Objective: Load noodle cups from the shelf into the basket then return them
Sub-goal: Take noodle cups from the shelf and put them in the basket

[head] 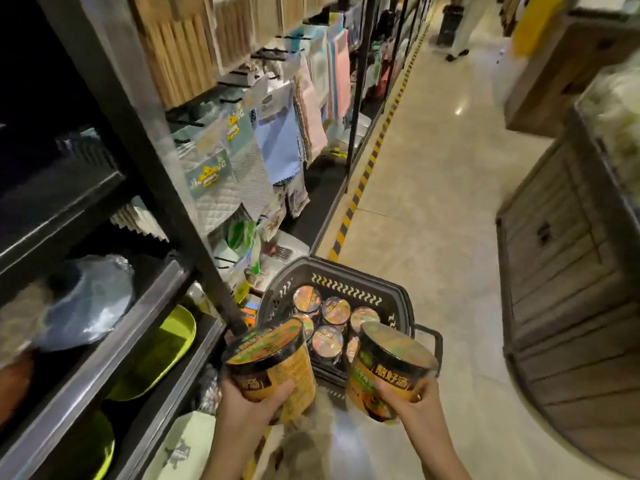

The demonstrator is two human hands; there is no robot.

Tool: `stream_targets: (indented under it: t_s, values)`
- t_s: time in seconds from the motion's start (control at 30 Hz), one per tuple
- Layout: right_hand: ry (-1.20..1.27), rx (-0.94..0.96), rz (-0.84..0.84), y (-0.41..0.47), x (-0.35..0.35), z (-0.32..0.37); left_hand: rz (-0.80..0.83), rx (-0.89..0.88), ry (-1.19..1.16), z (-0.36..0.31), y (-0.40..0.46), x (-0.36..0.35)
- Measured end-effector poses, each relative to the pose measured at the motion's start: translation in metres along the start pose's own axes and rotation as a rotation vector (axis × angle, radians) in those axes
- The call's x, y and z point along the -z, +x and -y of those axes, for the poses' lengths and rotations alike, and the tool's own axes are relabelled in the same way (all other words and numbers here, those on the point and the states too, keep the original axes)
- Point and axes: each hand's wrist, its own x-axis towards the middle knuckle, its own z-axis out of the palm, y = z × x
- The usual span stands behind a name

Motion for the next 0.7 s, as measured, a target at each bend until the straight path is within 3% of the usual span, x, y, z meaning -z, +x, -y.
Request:
stream_targets:
  t_s: [0.3,0.7]
  values:
    - [0.004,-0.136,-0.15,0.142,-0.052,0.008,0.124,-0.082,0.22,-0.053,0.168,-0.07]
    - [-0.187,-0.354,-0.259,0.309,-0.071,-0.092,0.213,0.095,0.359,0.004,0.333,-0.196]
